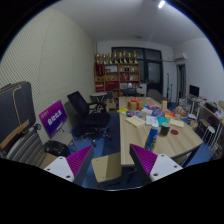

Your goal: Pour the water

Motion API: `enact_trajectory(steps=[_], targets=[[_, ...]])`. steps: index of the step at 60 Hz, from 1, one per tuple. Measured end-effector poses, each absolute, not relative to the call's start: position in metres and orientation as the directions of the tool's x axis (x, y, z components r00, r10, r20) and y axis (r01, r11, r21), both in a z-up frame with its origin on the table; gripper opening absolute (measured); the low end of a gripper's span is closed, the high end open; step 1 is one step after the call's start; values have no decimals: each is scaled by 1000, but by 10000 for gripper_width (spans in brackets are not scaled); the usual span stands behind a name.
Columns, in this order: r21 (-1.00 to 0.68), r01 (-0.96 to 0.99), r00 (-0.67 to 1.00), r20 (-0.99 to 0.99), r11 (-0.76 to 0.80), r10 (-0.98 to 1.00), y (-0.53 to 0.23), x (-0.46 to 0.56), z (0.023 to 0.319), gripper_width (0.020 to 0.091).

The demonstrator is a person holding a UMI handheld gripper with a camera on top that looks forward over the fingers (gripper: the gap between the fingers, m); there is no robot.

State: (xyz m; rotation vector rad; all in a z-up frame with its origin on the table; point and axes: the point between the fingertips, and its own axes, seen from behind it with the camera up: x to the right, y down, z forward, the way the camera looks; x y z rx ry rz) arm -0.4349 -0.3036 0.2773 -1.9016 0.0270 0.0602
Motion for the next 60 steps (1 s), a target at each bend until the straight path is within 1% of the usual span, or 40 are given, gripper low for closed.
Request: enact_trajectory(steps=[8, 17, 23, 28, 34, 36, 44, 52, 56, 57, 59, 60], targets=[[-944, -56, 998, -51, -325, -23, -297, -420, 272, 818], [-947, -64, 997, -46, -315, -64, -275, -374, 253, 817], [-955, -32, 997, -9, -296, -80, -251, -326, 229, 819], [-962, -4, 992, 30, -273, -119, -220, -280, 202, 823], [-969, -24, 991, 8, -245, -132, -174, -241, 170, 829], [-969, -31, 991, 2, -244, -133, -153, -235, 156, 826], [-972, -62, 990, -31, -227, -137, -94, -209, 116, 823], [-973, -55, 992, -28, -224, -122, -41, -201, 88, 825], [-979, -4, 993, 20, -203, -115, -21, -197, 81, 805], [-979, 13, 993, 36, -203, -109, -17, -197, 78, 726], [-974, 53, 993, 74, -220, -88, -9, -198, 67, 631], [-973, 71, 992, 91, -220, -84, -7, -198, 64, 662]])
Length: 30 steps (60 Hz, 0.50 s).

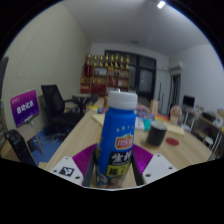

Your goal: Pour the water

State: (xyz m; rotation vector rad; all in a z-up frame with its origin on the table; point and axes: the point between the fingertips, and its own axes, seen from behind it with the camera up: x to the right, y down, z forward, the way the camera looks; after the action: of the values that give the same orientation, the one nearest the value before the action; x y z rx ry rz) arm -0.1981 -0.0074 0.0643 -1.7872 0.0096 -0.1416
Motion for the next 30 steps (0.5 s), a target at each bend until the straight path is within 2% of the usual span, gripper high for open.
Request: enact_trajectory(steps=[1, 9, 18, 20, 25, 30], targets=[[-979, 81, 991, 99, -189, -87, -5, -198, 70, 614], [-980, 51, 993, 69, -191, -91, -1, -187, 70, 570], [-967, -20, 1000, -18, -253, -12, 20, -197, 72, 467], [-965, -91, 995, -97, -247, 10, 28, -201, 81, 465], [-928, -307, 946, -321, -212, 36, 54, -185, 132, 454], [-754, -623, 768, -640, -207, 20, 78, -181, 176, 453]])
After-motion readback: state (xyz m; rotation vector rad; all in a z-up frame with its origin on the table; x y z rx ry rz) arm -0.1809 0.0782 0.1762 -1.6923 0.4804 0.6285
